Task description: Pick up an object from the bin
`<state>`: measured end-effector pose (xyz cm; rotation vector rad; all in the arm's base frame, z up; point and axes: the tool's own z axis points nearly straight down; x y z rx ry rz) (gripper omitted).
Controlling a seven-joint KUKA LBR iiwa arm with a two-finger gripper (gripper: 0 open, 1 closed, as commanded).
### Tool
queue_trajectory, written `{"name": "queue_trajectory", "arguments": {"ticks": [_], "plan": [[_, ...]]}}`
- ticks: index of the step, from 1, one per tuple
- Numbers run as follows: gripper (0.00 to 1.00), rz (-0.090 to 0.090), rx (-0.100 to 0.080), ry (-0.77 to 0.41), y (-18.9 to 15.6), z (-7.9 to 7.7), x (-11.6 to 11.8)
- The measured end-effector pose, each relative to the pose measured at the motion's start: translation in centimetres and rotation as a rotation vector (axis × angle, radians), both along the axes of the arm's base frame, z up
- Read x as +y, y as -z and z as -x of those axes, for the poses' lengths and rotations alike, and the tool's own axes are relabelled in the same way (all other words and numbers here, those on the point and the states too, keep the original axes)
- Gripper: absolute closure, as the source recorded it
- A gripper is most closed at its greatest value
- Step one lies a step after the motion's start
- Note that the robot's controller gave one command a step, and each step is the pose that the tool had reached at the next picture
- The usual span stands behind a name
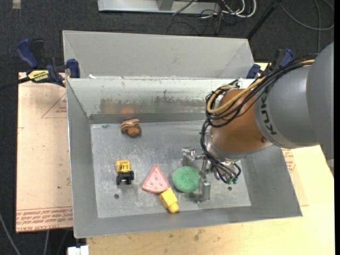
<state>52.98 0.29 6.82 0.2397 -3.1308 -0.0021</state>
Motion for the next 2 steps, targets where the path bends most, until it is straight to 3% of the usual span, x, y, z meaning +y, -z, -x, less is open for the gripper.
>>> {"name": "queue_trajectory", "arguments": {"ticks": [1,2], "plan": [[1.00,0.000,-0.002,-0.098,-0.13,1.23,3.51],[1.00,0.000,-0.002,-0.098,-0.13,1.23,3.51]]}}
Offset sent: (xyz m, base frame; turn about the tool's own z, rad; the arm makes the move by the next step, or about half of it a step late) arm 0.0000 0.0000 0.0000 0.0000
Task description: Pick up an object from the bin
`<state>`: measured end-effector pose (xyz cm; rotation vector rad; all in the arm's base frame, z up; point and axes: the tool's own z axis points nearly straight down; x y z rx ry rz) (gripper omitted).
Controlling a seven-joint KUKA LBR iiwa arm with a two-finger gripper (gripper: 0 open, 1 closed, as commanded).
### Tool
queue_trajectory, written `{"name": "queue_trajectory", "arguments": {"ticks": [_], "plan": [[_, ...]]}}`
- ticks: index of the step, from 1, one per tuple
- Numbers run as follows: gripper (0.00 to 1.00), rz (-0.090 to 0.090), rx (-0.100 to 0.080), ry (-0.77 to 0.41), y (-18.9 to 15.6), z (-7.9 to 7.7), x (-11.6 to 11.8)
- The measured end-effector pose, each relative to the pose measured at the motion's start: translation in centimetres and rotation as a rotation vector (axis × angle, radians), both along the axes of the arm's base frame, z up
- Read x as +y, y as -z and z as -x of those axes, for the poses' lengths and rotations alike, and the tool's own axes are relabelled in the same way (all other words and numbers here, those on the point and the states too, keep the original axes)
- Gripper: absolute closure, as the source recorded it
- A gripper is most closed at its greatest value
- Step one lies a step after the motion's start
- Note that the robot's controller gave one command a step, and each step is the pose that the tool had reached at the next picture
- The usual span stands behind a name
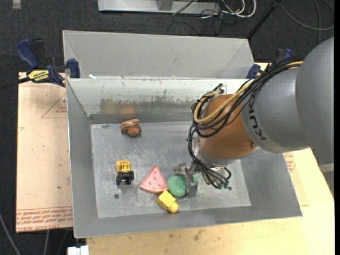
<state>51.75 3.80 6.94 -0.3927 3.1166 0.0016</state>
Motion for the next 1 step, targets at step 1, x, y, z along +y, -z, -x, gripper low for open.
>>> {"name": "queue_trajectory", "arguments": {"ticks": [1], "plan": [[1.00,-0.001,-0.006,0.013,-16.43,1.82,1.75]]}}
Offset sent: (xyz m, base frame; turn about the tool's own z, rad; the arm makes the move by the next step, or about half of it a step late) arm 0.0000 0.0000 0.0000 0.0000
